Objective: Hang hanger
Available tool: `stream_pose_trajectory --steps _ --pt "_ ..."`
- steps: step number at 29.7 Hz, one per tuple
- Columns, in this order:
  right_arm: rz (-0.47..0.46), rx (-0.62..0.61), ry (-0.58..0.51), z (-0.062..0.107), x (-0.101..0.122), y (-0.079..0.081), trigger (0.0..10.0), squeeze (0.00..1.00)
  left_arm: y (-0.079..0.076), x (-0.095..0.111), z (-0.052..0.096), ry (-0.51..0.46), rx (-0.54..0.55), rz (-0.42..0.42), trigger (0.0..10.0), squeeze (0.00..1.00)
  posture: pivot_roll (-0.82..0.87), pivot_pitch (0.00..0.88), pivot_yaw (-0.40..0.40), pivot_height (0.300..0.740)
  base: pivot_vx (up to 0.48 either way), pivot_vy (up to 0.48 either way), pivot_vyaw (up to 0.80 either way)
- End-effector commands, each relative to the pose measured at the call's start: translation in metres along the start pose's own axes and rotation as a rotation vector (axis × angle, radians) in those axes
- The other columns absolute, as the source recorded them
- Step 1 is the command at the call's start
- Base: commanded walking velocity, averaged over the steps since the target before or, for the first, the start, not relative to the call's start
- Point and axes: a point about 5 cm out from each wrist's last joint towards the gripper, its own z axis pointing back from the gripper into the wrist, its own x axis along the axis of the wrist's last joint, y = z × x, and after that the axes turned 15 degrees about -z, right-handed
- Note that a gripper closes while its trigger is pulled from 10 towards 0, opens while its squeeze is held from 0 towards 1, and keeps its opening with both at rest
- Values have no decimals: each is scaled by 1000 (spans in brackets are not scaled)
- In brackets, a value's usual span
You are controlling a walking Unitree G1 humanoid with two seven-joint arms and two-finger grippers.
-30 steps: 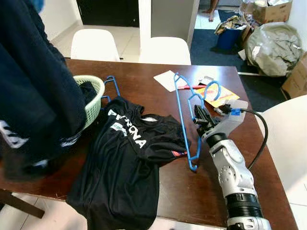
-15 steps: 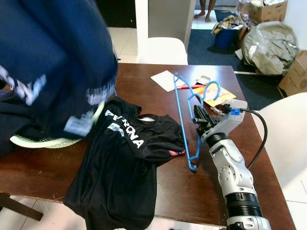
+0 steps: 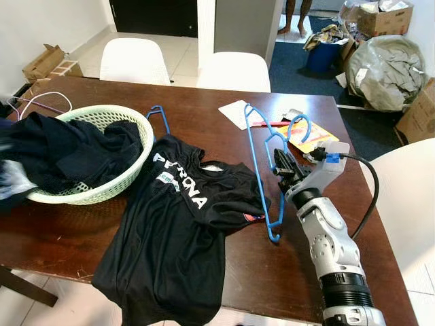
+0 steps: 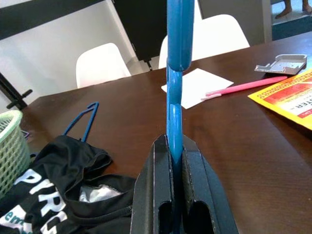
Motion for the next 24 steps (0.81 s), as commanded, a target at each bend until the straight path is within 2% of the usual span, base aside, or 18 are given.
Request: stream_pose_trajectory --steps 1,8,12,16,17,18,19,20,21,22,23,24 --pt "-3 1 15 2 -1 -2 10000 0 10 3 2 -31 41 -16 0 0 54 120 -1 740 0 0 0" --pt "10 1 22 5 1 -4 10000 0 0 -9 1 3 28 -16 0 0 42 120 -13 740 0 0 0" --pt "19 2 33 6 2 -6 10000 0 -29 -10 -2 -36 -98 45 0 0 31 122 -25 740 0 0 0" --pt "21 0 36 6 2 -7 10000 0 -39 -9 -3 -55 -145 44 0 0 32 123 -26 740 0 0 0" --pt "23 0 39 6 2 -7 10000 0 -49 -15 -2 -38 -185 49 0 0 32 126 -28 740 0 0 0" --pt "23 0 39 6 2 -7 10000 0 -49 -15 -2 -38 -185 49 0 0 32 126 -28 740 0 0 0" --pt "24 0 41 6 2 -7 10000 0 -66 -26 2 -10 -270 56 0 0 33 128 -28 740 0 0 0" --pt "24 0 41 6 2 -7 10000 0 -66 -26 2 -10 -270 56 0 0 33 128 -28 740 0 0 0" --pt "25 -1 41 6 2 -7 10000 0 -87 -38 7 9 -387 68 0 0 30 132 -27 740 0 0 0" --pt "25 -2 41 6 3 -7 10000 0 -120 -51 19 6 -577 94 0 0 32 136 -29 740 0 0 0" --pt "25 -2 41 6 3 -7 10000 0 -120 -51 19 6 -577 94 0 0 32 136 -29 740 0 0 0" --pt "25 -3 41 6 3 -7 10000 0 -146 -61 32 0 -721 121 0 0 32 136 -28 740 0 0 0"
